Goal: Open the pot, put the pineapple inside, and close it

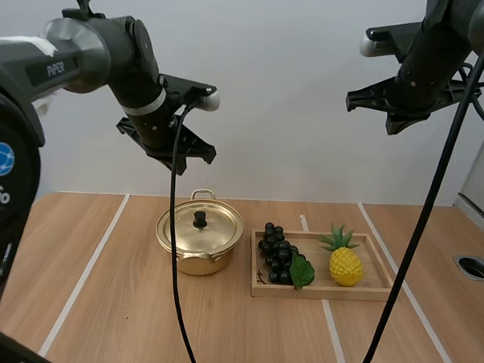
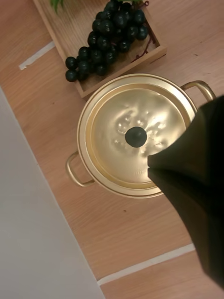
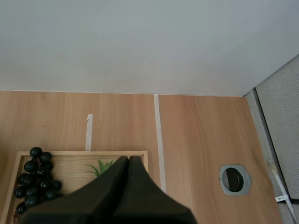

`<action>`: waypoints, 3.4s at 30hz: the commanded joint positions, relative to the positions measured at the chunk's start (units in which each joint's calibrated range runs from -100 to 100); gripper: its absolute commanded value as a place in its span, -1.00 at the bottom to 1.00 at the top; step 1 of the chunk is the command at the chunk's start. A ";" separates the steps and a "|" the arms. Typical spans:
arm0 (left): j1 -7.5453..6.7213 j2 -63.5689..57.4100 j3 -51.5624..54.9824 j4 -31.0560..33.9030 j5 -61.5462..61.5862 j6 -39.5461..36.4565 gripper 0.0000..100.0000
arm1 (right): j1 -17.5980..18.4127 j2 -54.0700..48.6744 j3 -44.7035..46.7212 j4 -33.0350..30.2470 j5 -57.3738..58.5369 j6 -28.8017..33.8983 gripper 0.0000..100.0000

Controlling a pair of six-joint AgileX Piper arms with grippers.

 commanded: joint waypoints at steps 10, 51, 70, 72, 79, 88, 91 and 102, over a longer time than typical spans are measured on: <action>-0.25 3.94 3.02 -3.64 -6.67 5.80 0.18 | -0.24 -0.39 10.98 -0.75 -3.66 -2.55 -1.00; -2.51 18.61 3.02 -6.82 -8.66 13.16 1.00 | -0.24 -0.39 12.74 -0.65 -6.12 -3.65 -1.00; -2.51 18.61 3.02 -4.02 -11.76 12.23 1.00 | -0.24 -0.39 12.67 0.13 -6.27 -3.65 -1.00; -2.51 19.03 3.02 -4.02 -11.51 12.13 1.00 | -0.24 -0.39 12.67 0.13 -6.27 -3.65 -1.00; -2.51 22.36 3.02 -4.07 -9.20 12.13 1.00 | -0.24 -0.39 12.67 0.13 -6.27 -3.65 -1.00; -2.51 22.78 3.02 -4.07 -7.70 12.13 -0.65 | -0.24 -0.39 12.67 0.13 -6.27 -3.65 -1.00; -2.51 22.78 3.02 -4.07 -7.34 12.13 -1.00 | -0.24 -0.39 12.67 0.13 -6.27 -3.65 -1.00; -2.51 16.57 -0.76 -4.07 -6.74 12.13 -1.00 | -0.24 -0.39 12.67 -0.03 -7.47 -3.65 -1.00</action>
